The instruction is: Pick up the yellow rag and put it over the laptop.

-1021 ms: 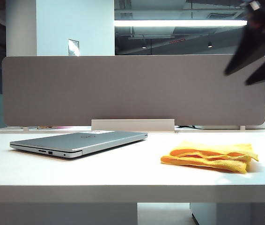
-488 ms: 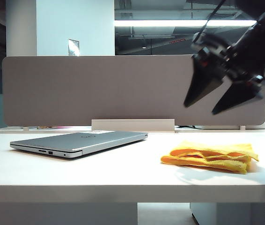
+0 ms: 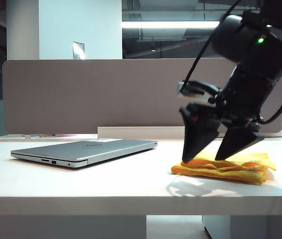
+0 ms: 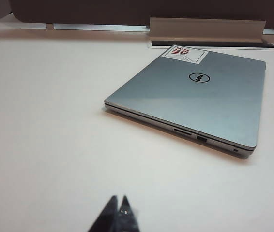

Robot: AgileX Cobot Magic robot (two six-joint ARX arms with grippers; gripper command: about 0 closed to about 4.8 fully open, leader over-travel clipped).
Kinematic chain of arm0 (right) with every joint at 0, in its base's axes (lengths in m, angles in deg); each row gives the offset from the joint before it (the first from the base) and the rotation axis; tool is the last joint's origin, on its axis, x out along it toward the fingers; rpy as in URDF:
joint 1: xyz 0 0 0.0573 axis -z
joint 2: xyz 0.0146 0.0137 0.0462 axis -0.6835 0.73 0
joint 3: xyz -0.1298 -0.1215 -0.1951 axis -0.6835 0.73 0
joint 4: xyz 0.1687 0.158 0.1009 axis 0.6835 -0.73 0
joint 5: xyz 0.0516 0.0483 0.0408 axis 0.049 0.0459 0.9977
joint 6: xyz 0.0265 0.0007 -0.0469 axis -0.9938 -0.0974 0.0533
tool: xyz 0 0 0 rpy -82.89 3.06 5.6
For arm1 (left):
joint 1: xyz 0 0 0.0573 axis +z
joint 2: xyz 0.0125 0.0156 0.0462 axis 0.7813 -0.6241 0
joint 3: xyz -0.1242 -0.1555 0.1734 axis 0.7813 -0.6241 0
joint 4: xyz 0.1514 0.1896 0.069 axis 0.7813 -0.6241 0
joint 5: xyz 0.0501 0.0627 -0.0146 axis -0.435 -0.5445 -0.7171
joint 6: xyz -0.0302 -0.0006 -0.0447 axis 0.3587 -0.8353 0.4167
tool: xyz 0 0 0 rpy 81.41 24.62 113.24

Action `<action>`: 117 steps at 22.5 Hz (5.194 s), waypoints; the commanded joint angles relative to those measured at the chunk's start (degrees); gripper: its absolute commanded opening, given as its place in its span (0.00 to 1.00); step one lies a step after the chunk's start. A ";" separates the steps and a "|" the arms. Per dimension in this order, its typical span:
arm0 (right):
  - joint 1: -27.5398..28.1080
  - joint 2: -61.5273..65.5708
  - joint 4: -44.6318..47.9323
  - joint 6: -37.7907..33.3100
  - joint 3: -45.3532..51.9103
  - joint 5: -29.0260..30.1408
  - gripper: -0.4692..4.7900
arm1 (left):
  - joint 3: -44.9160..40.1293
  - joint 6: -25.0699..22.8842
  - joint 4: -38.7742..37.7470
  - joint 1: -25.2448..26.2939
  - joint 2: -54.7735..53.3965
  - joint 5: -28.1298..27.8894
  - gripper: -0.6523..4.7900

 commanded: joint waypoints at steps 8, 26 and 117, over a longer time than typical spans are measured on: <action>-0.48 4.15 0.20 0.31 -0.37 -12.79 0.88 | 0.20 -0.37 1.31 0.15 -0.04 0.31 0.11; -2.71 3.91 4.07 0.22 -9.64 -10.49 0.09 | 0.20 0.04 1.31 0.15 -0.04 0.31 0.11; 10.47 23.02 -17.31 -7.52 -68.89 0.50 0.09 | 0.17 2.78 1.14 0.15 -0.04 0.28 0.11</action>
